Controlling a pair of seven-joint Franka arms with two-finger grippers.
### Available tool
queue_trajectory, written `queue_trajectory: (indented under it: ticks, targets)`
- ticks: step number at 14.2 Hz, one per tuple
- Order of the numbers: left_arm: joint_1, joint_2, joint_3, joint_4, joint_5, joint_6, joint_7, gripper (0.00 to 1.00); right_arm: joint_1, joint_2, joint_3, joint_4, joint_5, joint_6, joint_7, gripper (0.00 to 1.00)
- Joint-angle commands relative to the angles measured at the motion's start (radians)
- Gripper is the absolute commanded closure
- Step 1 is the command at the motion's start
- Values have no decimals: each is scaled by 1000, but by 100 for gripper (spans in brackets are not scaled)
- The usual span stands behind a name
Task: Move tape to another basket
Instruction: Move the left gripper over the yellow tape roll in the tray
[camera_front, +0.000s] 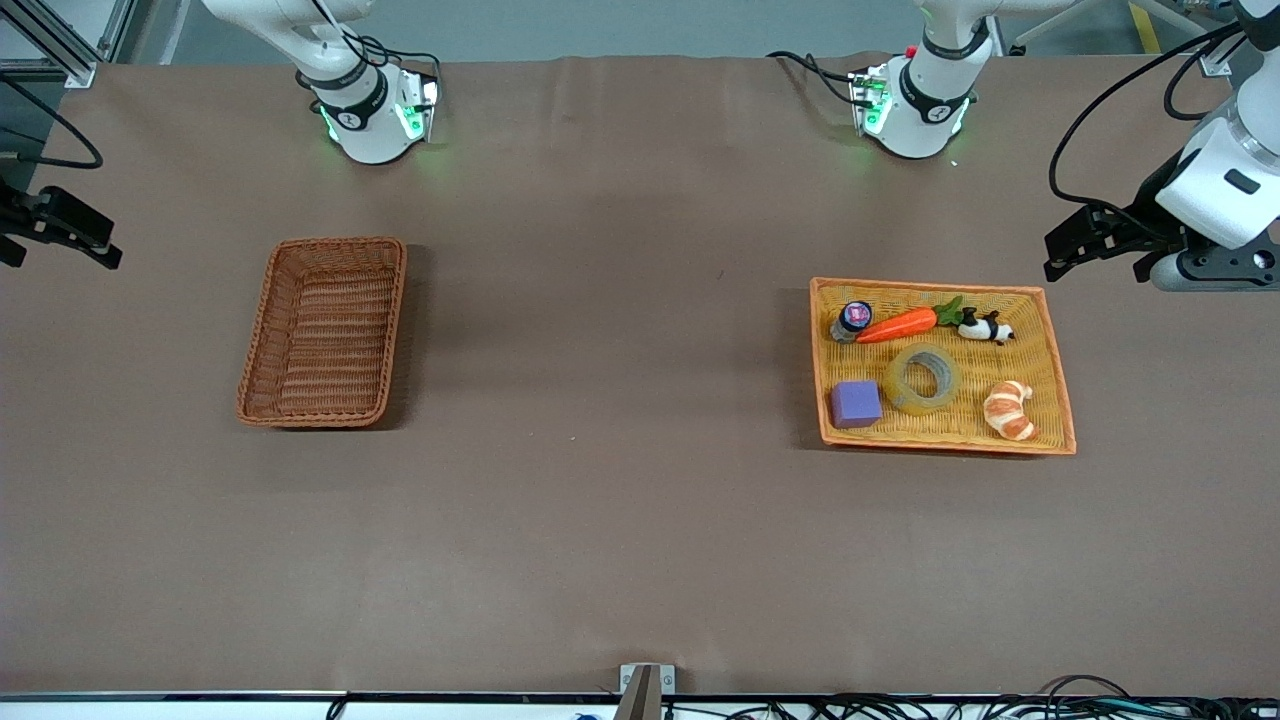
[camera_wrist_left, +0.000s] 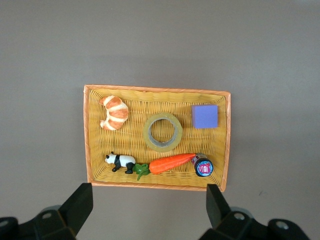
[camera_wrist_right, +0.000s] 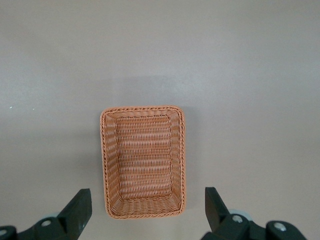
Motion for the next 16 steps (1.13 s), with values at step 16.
queue_trajectory:
  ticks: [16]
  targets:
    - [-21,119,41,-181,24,155,-10,0,-9,-9,2,-3,20,-19,-4,0]
